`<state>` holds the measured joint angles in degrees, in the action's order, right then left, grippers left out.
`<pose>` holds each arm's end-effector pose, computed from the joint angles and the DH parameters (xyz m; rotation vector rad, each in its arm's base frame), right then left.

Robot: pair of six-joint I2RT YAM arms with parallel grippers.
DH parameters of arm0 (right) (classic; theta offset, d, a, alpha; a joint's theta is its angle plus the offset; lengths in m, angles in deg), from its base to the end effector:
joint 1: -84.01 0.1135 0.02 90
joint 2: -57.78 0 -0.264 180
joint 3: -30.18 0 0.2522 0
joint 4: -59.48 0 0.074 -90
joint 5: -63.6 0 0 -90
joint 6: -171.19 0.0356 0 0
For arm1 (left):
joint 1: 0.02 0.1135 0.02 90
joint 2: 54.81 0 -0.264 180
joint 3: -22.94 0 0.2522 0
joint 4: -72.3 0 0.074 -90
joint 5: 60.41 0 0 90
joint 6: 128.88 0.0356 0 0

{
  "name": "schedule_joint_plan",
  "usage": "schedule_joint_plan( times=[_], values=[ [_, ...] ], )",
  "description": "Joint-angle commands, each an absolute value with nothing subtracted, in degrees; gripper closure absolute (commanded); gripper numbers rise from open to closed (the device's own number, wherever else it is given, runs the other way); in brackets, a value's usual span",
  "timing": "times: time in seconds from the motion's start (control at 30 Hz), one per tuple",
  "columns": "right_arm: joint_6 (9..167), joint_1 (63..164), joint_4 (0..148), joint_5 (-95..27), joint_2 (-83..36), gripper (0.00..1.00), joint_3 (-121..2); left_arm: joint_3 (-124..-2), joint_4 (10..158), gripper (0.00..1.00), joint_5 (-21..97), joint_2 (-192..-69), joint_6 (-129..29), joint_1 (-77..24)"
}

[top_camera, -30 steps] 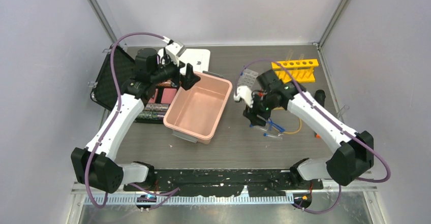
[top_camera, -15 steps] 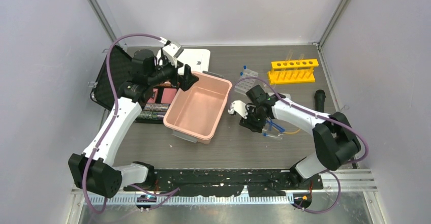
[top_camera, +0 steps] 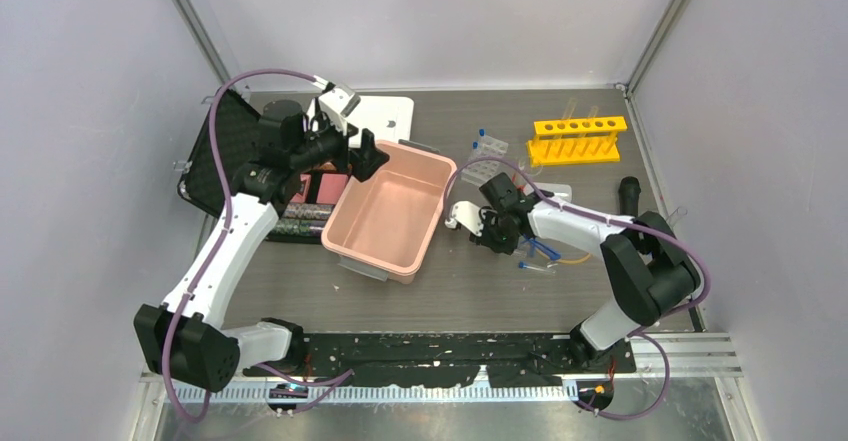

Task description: Organize the chemistry lab equipment

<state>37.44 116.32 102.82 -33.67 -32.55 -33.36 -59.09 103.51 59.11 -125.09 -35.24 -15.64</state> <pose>0.2375 0.1555 0.1610 -1.7380 2.1719 0.1273 0.2619 -0.0914 0.3784 0.6605 1.7966 -0.6320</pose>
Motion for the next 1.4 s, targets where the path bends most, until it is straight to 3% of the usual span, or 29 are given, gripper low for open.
schedule_joint_plan(
  times=[0.0, 0.1, 0.4, 0.73, 0.87, 1.07, 1.23, 1.37],
  values=[
    [36.45, 116.05, 101.86, -31.24, -31.61, 0.82, -31.03, -58.94, 101.90, 0.01, 59.45, -123.34, -34.97, -15.29],
    [38.40, 113.76, 105.50, -35.35, -29.31, 0.93, -34.50, -59.01, 101.48, 0.02, 60.71, -123.52, -35.01, -15.31],
    [54.81, 100.31, 114.71, -64.05, -19.09, 0.95, -59.56, -57.83, 95.57, 0.01, 67.44, -122.61, -36.41, -15.58],
    [95.02, 102.86, 79.80, -70.38, -16.15, 0.95, -62.38, -61.88, 86.50, 0.03, 64.41, -126.61, -43.37, -28.27],
    [102.51, 105.24, 68.11, -69.86, -16.76, 0.95, -60.07, -63.15, 79.94, 0.04, 61.79, -129.19, -51.01, -32.58],
    [106.05, 109.10, 63.36, -67.28, -16.44, 0.95, -58.12, -63.03, 75.98, 0.08, 58.30, -131.15, -55.53, -34.86],
    [108.48, 109.87, 61.44, -66.30, -16.29, 0.95, -56.91, -64.91, 78.75, 0.32, 57.81, -133.30, -57.20, -35.17],
    [105.39, 109.55, 65.31, -66.29, -15.33, 0.94, -57.55, -62.98, 80.43, 0.73, 57.78, -131.41, -52.00, -35.16]
  ],
)
